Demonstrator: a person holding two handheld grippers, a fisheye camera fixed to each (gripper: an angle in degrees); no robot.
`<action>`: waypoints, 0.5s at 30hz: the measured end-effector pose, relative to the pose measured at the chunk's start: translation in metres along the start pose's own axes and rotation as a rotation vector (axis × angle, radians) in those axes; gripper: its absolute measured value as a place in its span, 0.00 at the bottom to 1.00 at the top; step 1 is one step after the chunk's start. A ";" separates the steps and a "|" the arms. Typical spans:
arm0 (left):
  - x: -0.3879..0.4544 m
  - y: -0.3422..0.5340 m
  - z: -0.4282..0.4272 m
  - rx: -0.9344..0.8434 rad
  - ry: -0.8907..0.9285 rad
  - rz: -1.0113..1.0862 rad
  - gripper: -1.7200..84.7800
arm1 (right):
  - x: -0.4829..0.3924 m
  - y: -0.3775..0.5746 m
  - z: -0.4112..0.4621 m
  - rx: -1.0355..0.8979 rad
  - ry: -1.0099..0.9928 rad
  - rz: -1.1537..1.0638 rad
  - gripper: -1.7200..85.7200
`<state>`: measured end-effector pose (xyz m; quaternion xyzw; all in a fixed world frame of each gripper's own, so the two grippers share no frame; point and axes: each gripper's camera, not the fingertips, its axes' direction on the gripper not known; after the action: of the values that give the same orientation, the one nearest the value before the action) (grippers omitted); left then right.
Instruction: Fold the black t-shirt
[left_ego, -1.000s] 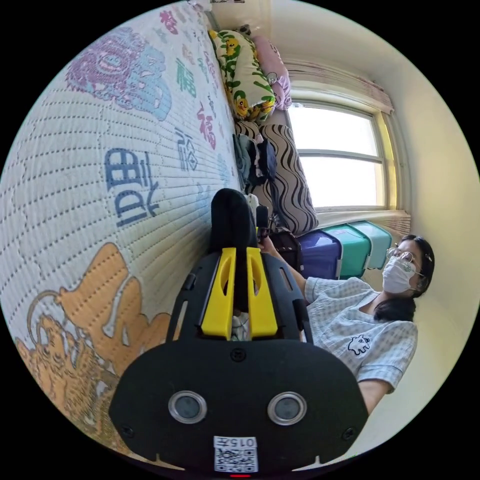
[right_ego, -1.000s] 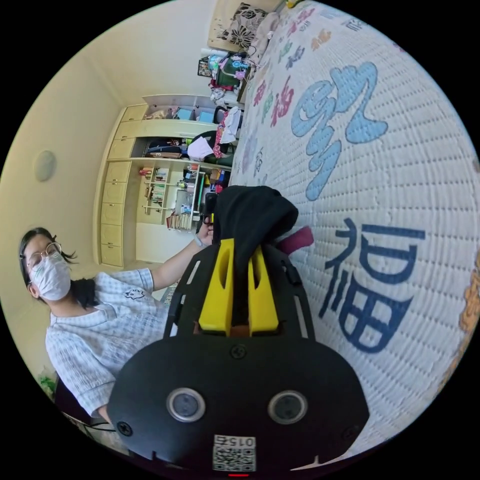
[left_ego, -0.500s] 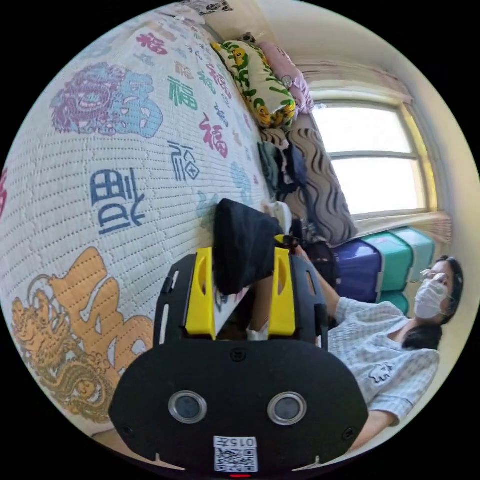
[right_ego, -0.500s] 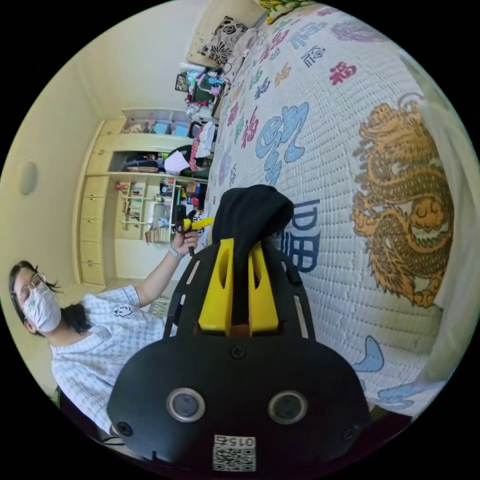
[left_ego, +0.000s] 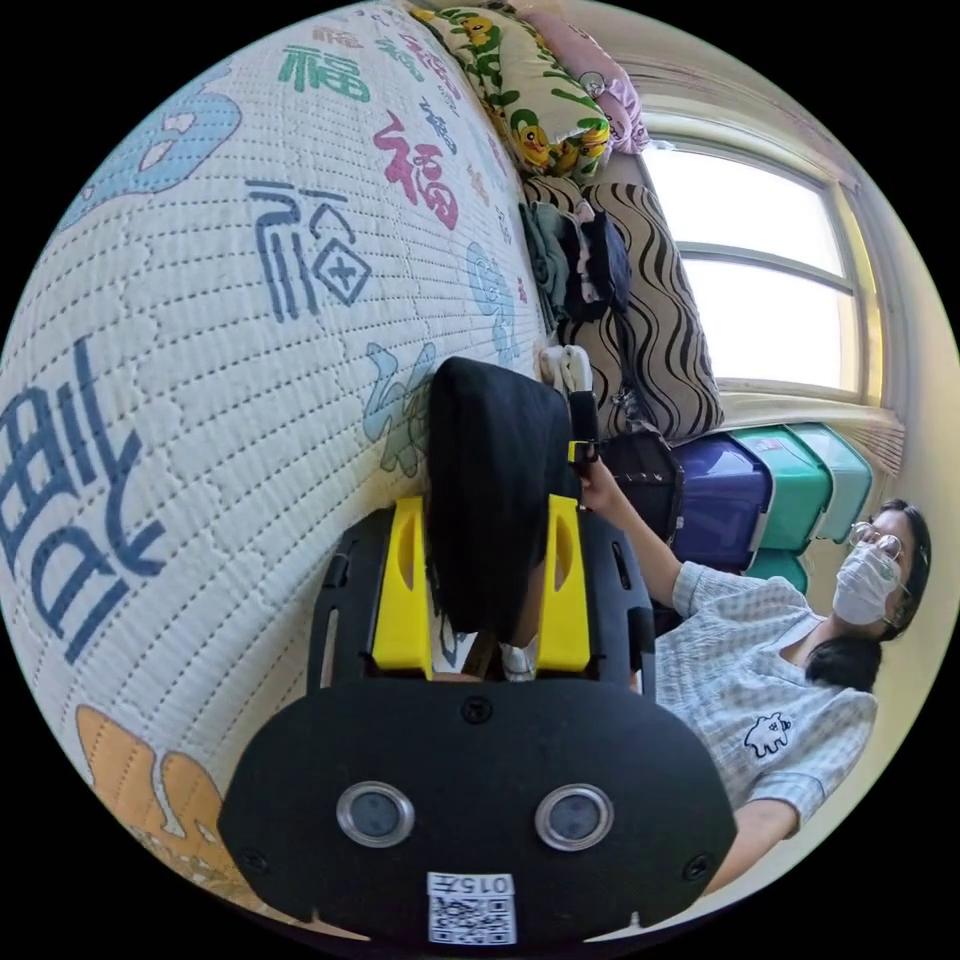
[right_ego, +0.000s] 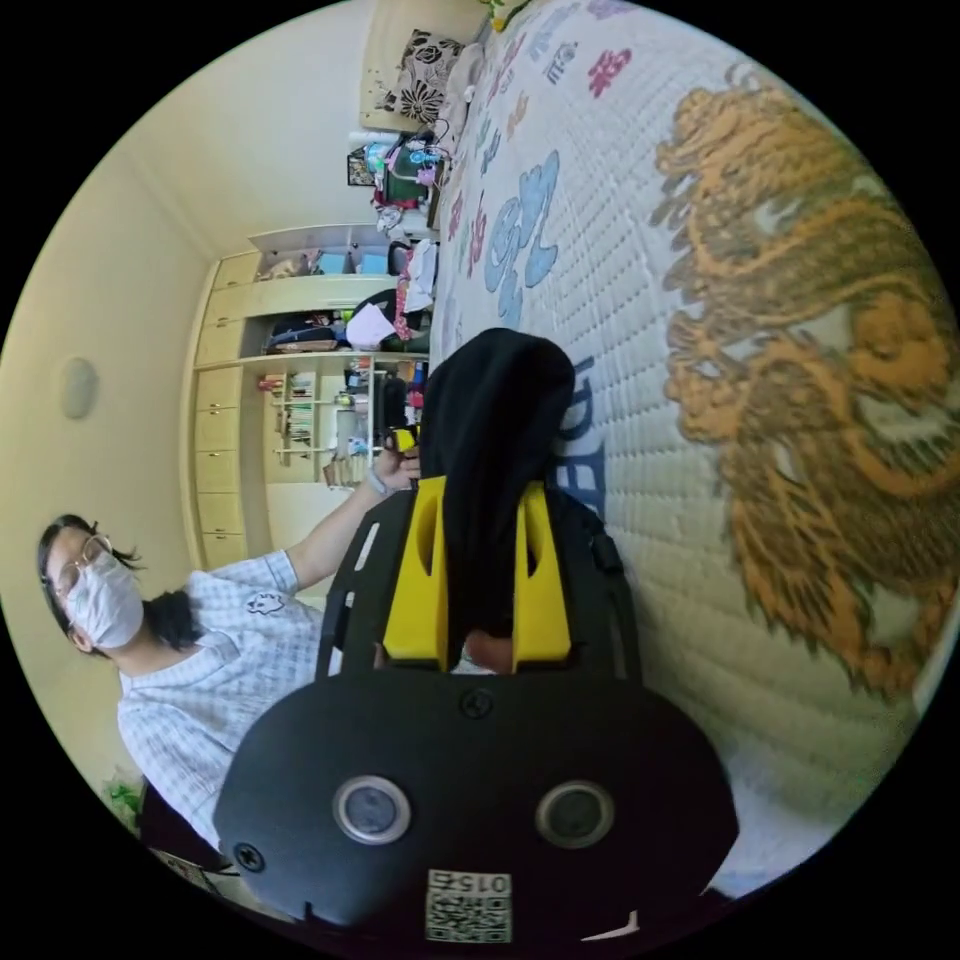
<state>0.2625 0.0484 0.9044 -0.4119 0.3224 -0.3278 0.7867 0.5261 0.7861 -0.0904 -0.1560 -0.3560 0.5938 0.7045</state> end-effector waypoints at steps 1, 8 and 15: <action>0.003 -0.004 0.006 -0.008 0.016 0.004 0.18 | 0.000 -0.001 0.003 0.002 -0.018 0.006 0.12; 0.052 -0.010 0.009 0.024 0.109 0.103 0.11 | -0.073 0.005 0.005 -0.025 0.155 -0.111 0.08; 0.187 -0.068 0.078 0.125 0.253 0.251 0.11 | -0.205 0.008 -0.096 -0.054 0.350 -0.217 0.09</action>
<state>0.4140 -0.0941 0.9533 -0.2745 0.4465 -0.2956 0.7987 0.5779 0.6135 -0.2272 -0.2364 -0.2585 0.4685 0.8110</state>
